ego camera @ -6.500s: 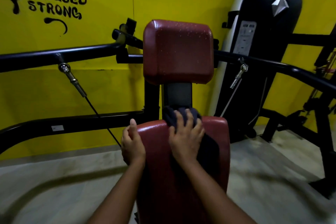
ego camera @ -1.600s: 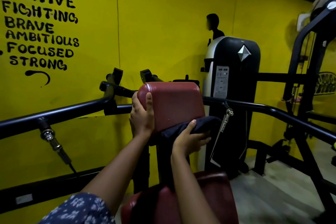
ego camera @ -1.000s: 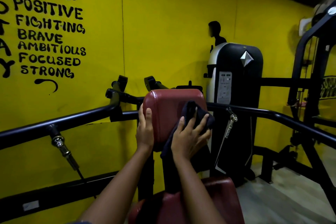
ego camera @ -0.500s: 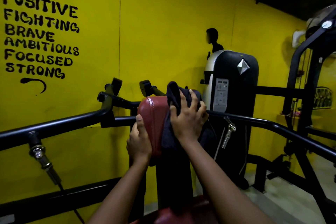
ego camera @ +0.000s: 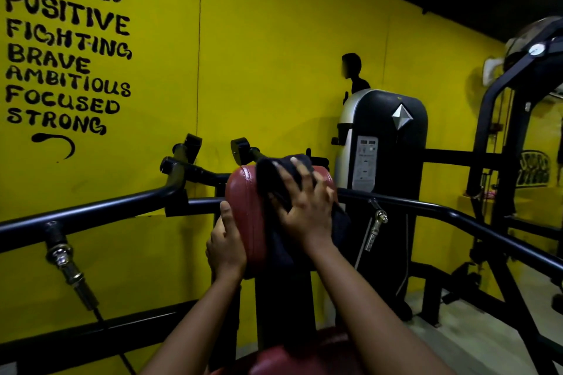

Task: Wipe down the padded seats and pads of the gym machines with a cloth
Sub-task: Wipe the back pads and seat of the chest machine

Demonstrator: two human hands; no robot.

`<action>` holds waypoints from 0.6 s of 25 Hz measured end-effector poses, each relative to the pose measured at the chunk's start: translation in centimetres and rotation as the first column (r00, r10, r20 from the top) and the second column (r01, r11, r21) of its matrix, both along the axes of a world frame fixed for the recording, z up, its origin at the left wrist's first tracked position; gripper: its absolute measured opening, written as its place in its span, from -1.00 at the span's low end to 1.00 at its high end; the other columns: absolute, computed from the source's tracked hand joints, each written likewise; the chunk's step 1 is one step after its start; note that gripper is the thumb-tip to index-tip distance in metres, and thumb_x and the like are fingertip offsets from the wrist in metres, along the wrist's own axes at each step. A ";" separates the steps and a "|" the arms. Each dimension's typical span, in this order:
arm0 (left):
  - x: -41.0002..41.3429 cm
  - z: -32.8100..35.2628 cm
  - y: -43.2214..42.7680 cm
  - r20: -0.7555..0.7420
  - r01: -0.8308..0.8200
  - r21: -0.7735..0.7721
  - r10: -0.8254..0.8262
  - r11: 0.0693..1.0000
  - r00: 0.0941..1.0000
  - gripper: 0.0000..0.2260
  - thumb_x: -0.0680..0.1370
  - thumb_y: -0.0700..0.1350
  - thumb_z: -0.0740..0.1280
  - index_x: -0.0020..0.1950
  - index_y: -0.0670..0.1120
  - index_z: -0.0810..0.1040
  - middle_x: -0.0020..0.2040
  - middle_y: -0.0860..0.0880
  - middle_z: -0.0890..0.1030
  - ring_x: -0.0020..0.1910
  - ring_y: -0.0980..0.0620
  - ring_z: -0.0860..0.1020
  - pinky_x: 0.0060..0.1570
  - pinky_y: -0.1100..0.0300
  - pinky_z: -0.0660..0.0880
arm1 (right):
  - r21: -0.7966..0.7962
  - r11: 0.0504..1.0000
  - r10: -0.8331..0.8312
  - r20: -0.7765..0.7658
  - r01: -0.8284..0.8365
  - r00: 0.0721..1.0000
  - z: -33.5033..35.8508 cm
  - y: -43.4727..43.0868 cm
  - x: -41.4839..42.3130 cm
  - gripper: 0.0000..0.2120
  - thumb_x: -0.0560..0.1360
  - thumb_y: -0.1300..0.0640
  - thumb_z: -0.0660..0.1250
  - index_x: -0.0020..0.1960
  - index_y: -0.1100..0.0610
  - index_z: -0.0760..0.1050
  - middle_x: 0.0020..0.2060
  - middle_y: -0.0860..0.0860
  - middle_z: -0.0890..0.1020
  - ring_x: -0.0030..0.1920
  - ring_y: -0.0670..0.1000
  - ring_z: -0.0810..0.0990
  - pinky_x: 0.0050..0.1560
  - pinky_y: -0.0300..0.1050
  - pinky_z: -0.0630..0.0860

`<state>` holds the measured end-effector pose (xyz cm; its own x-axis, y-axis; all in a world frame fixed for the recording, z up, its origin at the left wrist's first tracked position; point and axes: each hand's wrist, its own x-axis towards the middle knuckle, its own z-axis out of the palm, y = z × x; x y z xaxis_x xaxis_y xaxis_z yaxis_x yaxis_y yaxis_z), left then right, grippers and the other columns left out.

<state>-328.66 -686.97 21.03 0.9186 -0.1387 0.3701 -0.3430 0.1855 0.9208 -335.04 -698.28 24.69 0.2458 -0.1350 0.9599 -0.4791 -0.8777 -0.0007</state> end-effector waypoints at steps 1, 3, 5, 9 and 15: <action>-0.1 0.0 0.0 0.004 -0.005 0.000 0.005 1.000 1.000 -0.38 0.60 0.22 -0.05 0.22 -0.26 0.51 0.07 -0.34 0.57 0.07 -0.27 0.51 -0.07 0.03 0.34 | 0.100 0.995 -0.016 0.036 0.012 0.999 0.5 -0.8 -0.4 -0.47 0.46 -0.25 0.05 0.37 -0.10 0.34 0.37 0.03 0.40 0.22 0.21 0.41 0.10 0.16 0.42; -0.1 -0.1 -0.1 -0.018 -0.022 -0.004 0.022 1.000 1.000 -0.35 0.59 0.25 -0.05 0.21 -0.27 0.52 0.07 -0.33 0.57 0.07 -0.26 0.51 -0.10 0.05 0.33 | 0.256 0.967 -0.051 0.118 0.020 0.992 0.1 -1.7 -1.0 -0.44 0.45 -0.24 0.04 0.35 -0.03 0.40 0.36 0.05 0.41 0.22 0.25 0.43 0.11 0.19 0.41; -0.1 0.0 -0.4 -0.025 -0.025 -0.008 0.025 1.000 0.999 -0.31 0.55 0.30 -0.06 0.23 -0.23 0.52 0.11 -0.30 0.58 0.10 -0.26 0.51 0.00 0.00 0.40 | 0.357 0.933 -0.111 0.189 0.037 0.976 -1.9 -0.8 -1.3 -0.46 0.46 -0.21 0.05 0.36 -0.02 0.38 0.36 0.09 0.42 0.18 0.29 0.45 0.06 0.22 0.44; -0.6 0.1 0.1 -0.006 -0.006 0.020 0.006 1.000 1.000 -0.30 0.50 0.33 -0.09 0.36 -0.11 0.45 0.23 -0.23 0.55 0.22 -0.23 0.48 0.15 -0.01 0.39 | 0.443 0.896 -0.129 0.171 0.041 0.977 -6.5 4.0 -1.1 -0.48 0.42 -0.10 0.09 0.38 -0.06 0.26 0.36 0.10 0.36 0.16 0.25 0.37 0.03 0.24 0.48; -2.4 -2.9 3.7 -0.085 0.233 0.051 -0.228 0.971 0.970 -0.47 0.56 0.27 0.08 0.38 -0.03 0.39 0.32 -0.08 0.49 0.32 -0.09 0.43 0.27 0.04 0.37 | 0.075 0.997 0.044 -0.155 -0.032 0.987 -8.5 6.0 -4.0 -0.36 0.31 0.15 0.13 0.40 -0.05 0.24 0.34 0.10 0.34 0.09 0.18 0.33 -0.06 0.12 0.54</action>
